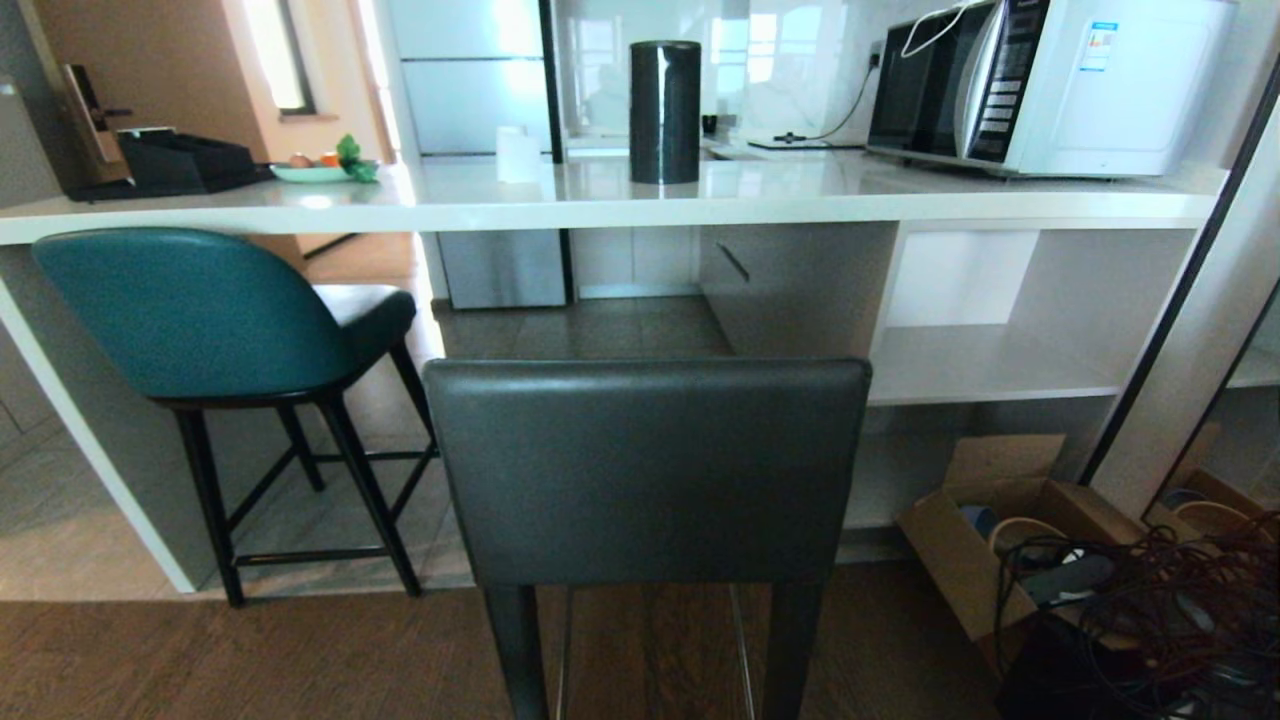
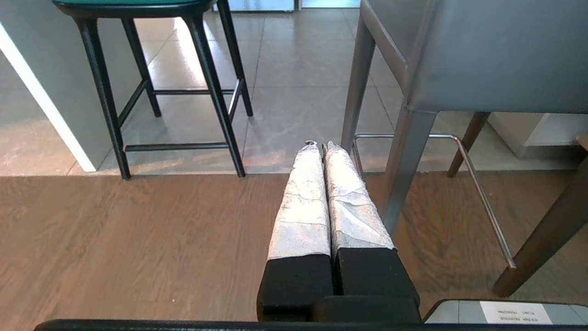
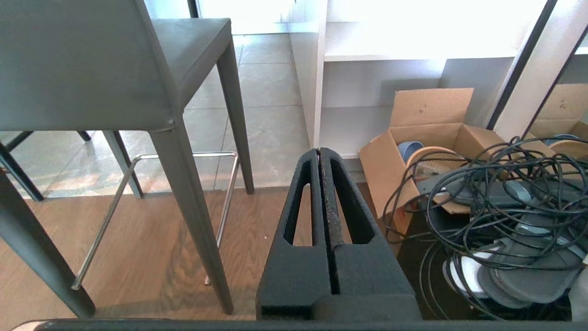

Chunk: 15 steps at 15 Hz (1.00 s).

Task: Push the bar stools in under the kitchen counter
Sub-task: Push the gray chair back under the dining table

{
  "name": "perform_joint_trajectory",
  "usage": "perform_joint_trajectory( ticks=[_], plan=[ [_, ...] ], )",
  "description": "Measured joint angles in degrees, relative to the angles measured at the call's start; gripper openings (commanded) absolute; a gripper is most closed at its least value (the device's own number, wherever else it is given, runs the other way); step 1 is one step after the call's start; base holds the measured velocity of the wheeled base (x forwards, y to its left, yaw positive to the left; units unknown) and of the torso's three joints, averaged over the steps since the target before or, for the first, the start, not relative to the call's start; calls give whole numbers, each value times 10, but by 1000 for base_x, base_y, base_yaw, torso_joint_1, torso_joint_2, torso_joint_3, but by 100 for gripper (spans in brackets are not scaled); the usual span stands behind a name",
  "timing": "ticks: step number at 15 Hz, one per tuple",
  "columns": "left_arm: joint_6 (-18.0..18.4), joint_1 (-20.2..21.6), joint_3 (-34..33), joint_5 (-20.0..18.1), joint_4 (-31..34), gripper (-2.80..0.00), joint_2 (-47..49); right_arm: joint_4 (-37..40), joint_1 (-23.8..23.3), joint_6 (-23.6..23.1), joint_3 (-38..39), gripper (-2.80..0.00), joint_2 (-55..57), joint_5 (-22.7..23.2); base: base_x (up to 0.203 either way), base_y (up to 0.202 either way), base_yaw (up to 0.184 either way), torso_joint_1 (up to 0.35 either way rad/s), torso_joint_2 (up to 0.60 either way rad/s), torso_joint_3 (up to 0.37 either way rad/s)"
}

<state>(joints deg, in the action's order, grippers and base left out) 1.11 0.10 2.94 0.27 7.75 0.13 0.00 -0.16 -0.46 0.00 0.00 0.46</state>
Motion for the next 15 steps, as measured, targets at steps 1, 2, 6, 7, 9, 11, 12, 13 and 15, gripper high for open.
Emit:
perform_joint_trajectory(
  ticks=[1, 2, 6, 7, 9, 11, 12, 13, 15],
  plan=[
    [-1, 0, 0, 2, 0, -280, 0, 1, 1, -3, 0, -280, 0, 0, 0, 0, 0, 0, 0, 0],
    [-3, 0, 6, 5, 3, -280, 1, 2, 0, -3, -6, -280, 1, -1, 0, 0, 0, 0, 0, 0],
    [-47, -13, 129, 3, -14, -280, 92, -2, 0, 11, -100, -280, 87, -4, 0, 0, 0, 0, 0, 0],
    [-63, -24, 163, 3, -31, -280, 147, -13, 0, 16, -135, -280, 135, 3, 0, 0, 0, 0, 0, 0],
    [-79, -43, 208, 2, -83, -280, 262, -48, 0, 20, -185, -280, 231, 22, 0, 0, 0, 0, 0, 0],
    [-86, -57, 233, 0, -165, -280, 386, -112, 3, 22, -218, -280, 337, 41, 0, 0, 0, 0, 0, 0],
    [-87, -63, 239, -3, -215, -280, 452, -152, 11, 23, -229, -280, 393, 50, 0, 0, 0, 0, 0, 0],
    [-89, -67, 242, -7, -266, -280, 515, -192, 25, 23, -238, -280, 447, 54, 0, 0, 0, 0, 0, 0],
    [-91, -72, 241, -15, -368, -280, 632, -265, 68, 26, -248, -280, 550, 56, 0, 0, 0, 0, 0, 0]
  ],
)
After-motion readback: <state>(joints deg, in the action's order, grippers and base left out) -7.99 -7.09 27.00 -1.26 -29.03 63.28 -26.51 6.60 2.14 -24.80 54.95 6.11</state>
